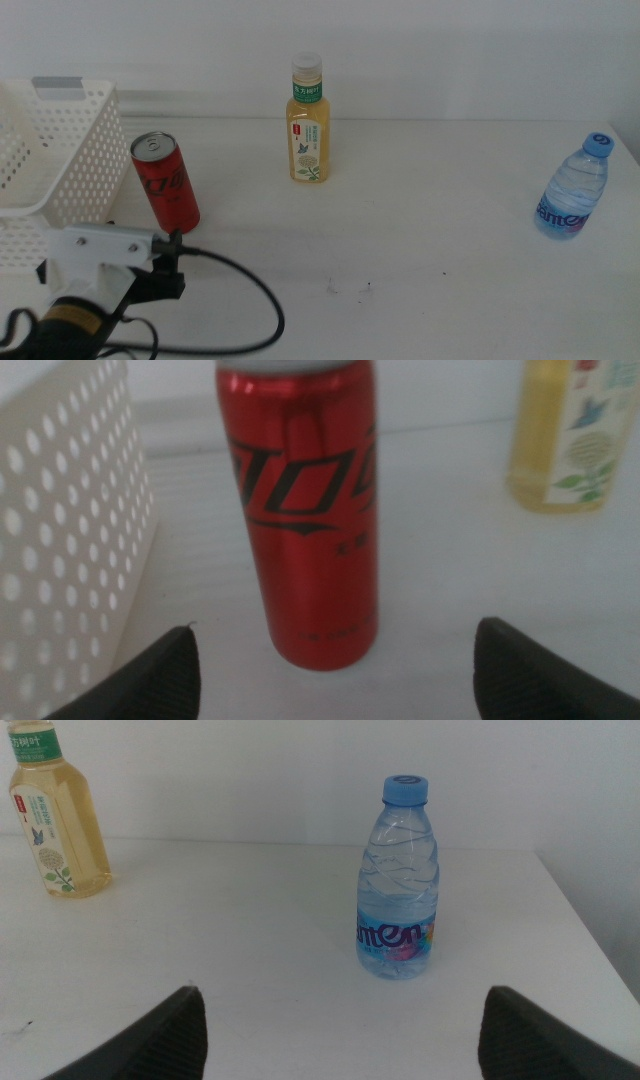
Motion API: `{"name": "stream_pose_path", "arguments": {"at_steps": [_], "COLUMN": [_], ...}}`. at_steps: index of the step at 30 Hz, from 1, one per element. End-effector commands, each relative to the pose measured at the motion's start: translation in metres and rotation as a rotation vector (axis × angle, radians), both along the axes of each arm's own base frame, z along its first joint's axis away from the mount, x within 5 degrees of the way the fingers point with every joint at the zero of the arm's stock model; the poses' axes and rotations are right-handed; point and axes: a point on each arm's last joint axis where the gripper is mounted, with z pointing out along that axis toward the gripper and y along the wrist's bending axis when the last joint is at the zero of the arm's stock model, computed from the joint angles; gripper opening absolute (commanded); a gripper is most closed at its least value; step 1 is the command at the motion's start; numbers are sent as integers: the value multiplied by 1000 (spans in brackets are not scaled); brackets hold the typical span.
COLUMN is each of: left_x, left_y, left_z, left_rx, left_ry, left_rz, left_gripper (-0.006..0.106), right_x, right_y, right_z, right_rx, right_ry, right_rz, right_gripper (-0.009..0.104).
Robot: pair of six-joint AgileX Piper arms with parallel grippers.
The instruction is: Use arms to grab the bottles and put them into the dustbin to the left of the table.
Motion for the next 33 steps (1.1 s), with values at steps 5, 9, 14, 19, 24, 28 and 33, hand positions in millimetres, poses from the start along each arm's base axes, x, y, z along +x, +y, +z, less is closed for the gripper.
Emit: {"name": "stream_pose_path", "arguments": {"at_steps": [5, 9, 14, 19, 24, 28, 33], "left_x": [28, 45, 65, 89, 107, 118, 125], "left_y": [-5, -5, -1, -2, -3, -5, -6], "left_z": [-12, -13, -12, -12, -19, -26, -33], "left_rx": [-28, -31, -34, -32, -32, -31, -33], "left_ry": [-4, -25, -63, -61, -55, -49, -48], "left_rz": [53, 53, 50, 24, 26, 26, 38], "left_gripper": [93, 93, 93, 93, 93, 93, 93], "right_x": [0, 0, 0, 0, 0, 0, 0], "right_y": [0, 0, 0, 0, 0, 0, 0], "right_z": [0, 0, 0, 0, 0, 0, 0], "right_rx": [-8, -8, -8, -8, -8, -8, -8], "right_ry": [-9, -9, -9, -9, -9, -9, -9], "right_rz": [-4, -4, -4, -4, -4, -4, -4], "right_gripper": [90, 90, 90, 90, 90, 90, 90]}}
